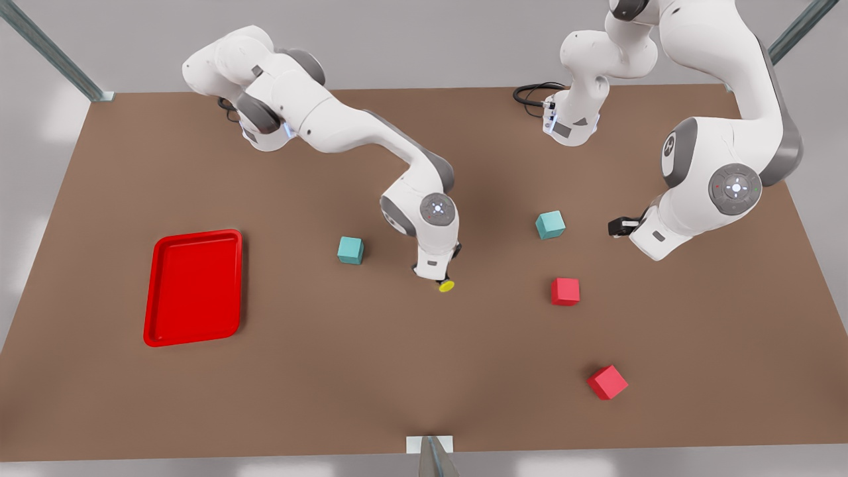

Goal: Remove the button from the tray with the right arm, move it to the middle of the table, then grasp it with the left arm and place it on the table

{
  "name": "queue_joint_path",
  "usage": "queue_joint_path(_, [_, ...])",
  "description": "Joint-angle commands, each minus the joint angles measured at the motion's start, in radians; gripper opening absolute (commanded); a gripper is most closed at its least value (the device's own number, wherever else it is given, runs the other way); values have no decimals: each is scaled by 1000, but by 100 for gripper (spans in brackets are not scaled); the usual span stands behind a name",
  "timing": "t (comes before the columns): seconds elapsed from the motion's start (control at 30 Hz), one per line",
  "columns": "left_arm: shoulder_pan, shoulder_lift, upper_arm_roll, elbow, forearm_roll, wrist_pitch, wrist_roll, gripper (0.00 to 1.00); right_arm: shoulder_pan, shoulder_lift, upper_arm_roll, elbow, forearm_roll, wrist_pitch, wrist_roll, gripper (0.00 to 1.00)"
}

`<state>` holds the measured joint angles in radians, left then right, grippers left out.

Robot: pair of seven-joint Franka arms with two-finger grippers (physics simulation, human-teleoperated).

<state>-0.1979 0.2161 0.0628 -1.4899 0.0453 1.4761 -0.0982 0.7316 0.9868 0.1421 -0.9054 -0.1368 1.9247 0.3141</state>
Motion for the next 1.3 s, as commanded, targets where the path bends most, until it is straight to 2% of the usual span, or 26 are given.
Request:
queue_joint_path(0.0, [0,3,0,0,1,1,0,100,40,53,-30,56,2,11,795,40])
queue_joint_path(0.23, [0,11,0,0,-1,4,0,100,95,162,-101,108,98,137,968,41])
queue_joint_path(0.4, [0,12,0,0,1,4,0,100,97,197,-101,106,98,172,947,44])
queue_joint_path(0.43, [0,12,0,0,1,4,0,100,101,199,-101,106,98,178,942,50])
queue_joint_path(0.47, [0,12,0,0,1,4,0,100,103,199,-105,106,98,195,947,100])
queue_joint_path(0.6, [0,12,0,2,1,3,-1,100,109,199,-110,106,98,206,944,100])
queue_joint_path(0.67, [-1,14,0,2,2,6,-3,100,85,112,-101,91,148,189,935,100])
queue_joint_path(0.73, [-6,25,-1,3,1,23,-3,100,22,-109,-73,59,149,-139,703,100])
queue_joint_path(0.77, [-6,25,-1,5,-1,24,-3,100,-30,-154,-72,60,149,-236,582,100])
queue_joint_path(0.83, [-56,51,-3,14,1,30,-11,100,-122,-211,-70,60,163,-326,470,100])
queue_joint_path(0.9, [-267,152,-3,17,-11,-13,-67,100,-166,-231,-68,60,167,-415,441,100])
queue_joint_path(0.97, [-284,198,-3,25,-133,44,-67,100,-162,-234,-73,60,152,-455,456,100])
queue_joint_path(1.03, [-319,243,-4,25,-165,151,-43,100,-153,-254,-75,63,65,-471,684,100])
queue_joint_path(1.1, [-319,315,-4,25,-203,216,251,100,-167,-276,-81,65,52,-501,692,100])
queue_joint_path(1.13, [-321,371,-4,25,-246,234,403,100,-235,-335,-84,63,54,-506,562,100])
queue_joint_path(1.2, [-319,459,-6,50,-288,424,547,100,-343,-405,-84,62,20,-579,216,100])
queue_joint_path(1.27, [-294,540,-55,95,-291,492,693,100,-432,-508,-81,39,19,-656,-89,100])
